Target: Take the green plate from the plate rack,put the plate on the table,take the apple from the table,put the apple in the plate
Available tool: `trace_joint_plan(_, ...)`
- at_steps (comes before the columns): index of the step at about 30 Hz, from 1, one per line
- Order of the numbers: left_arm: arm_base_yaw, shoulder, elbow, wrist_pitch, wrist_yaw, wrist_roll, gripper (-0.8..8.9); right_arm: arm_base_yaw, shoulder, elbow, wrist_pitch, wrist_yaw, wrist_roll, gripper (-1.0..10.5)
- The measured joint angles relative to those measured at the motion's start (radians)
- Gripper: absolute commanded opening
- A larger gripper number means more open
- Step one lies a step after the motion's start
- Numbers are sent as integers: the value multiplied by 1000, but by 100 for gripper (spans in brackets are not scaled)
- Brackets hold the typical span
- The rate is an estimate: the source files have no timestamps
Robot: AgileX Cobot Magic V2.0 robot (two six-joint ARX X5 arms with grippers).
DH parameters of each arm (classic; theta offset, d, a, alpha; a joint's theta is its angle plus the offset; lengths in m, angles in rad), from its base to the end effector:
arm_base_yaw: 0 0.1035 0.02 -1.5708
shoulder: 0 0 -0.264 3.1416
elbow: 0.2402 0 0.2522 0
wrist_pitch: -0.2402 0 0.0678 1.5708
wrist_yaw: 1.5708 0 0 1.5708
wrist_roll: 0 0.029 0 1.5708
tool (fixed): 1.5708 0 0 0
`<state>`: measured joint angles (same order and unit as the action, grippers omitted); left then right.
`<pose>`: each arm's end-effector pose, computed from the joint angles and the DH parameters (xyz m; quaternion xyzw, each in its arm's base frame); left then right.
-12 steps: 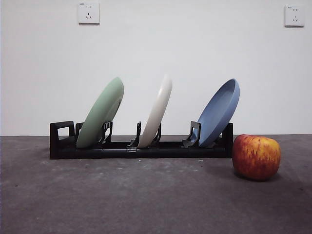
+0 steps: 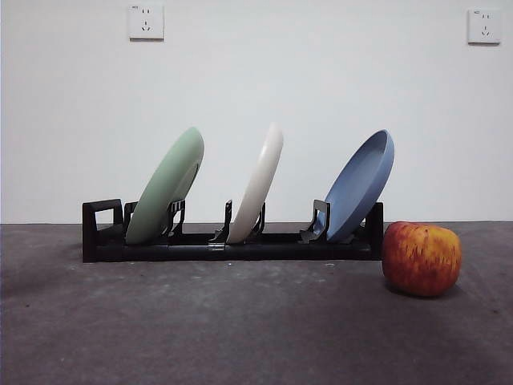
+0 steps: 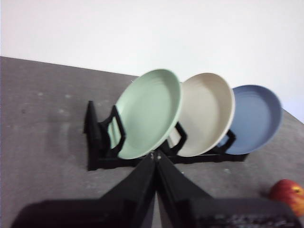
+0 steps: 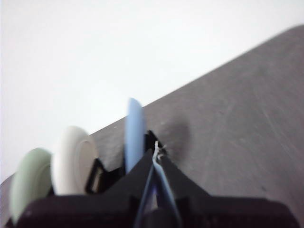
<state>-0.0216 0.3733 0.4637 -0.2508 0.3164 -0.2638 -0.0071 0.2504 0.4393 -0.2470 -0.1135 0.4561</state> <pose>0.1066 -0.0113 0.2664 -0.1409 0.1006 -0.1558 0.9725 0.0900 0.0026 0.2682 0.2274 0.0403 0.0452 0.9719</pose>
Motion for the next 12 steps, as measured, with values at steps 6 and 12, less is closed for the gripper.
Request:
trace_joint_plan(6, 0, 203, 240, -96, 134, 0, -5, 0, 244, 288, -96, -180, -113, -3)
trace_joint_plan(12, 0, 426, 489, -168, 394, 1, -4, 0, 485, 571, -175, -407, -163, 1)
